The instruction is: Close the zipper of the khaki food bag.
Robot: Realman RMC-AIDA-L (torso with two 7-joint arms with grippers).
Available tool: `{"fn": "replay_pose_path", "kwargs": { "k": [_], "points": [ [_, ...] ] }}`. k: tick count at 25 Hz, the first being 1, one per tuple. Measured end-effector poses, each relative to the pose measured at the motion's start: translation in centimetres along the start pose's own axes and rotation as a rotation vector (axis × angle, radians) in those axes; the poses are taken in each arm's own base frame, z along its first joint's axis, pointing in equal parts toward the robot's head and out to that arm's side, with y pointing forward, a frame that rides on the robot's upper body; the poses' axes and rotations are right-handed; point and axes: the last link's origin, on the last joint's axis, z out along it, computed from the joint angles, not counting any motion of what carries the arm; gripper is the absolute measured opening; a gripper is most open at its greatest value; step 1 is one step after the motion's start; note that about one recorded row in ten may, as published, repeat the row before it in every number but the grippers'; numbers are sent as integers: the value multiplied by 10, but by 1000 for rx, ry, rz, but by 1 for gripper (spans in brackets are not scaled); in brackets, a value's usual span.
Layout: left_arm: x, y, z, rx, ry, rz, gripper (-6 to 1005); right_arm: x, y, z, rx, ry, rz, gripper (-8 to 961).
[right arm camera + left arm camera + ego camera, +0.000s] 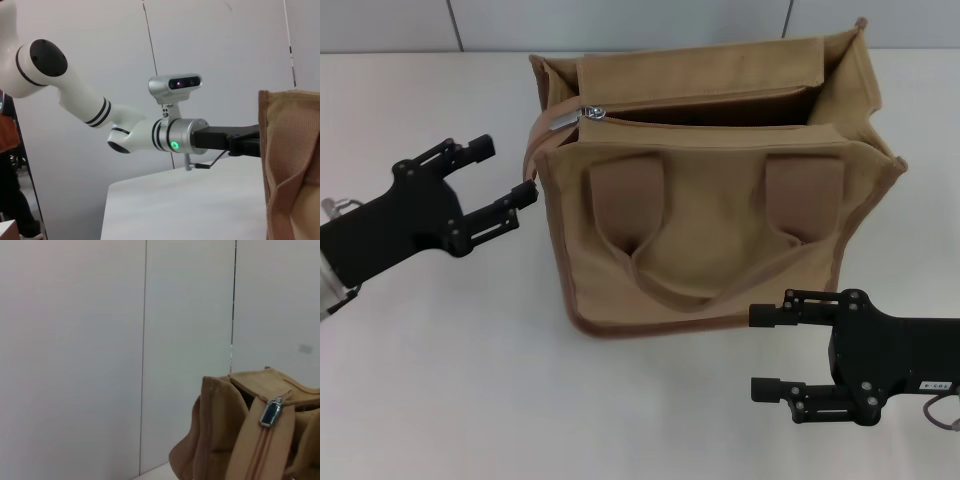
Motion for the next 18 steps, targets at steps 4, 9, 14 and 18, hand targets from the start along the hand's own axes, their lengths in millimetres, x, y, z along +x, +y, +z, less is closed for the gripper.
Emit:
{"fn": "replay_pose_path", "kwargs": {
  "k": [4,9,14,18],
  "points": [
    [2,-4,11,-1,-13,14,616,0,0,0,2,-1,0,707],
    [4,-7,21,-6,-28,24,598,0,-1,0,5,-2,-1,708],
    [8,-9,22,9,0,18,537,-1,-2,0,12,-9,-12,710],
    [15,-10,15,16,54,16,349,-2,-2,0,18,-16,-18,708]
  ]
}}
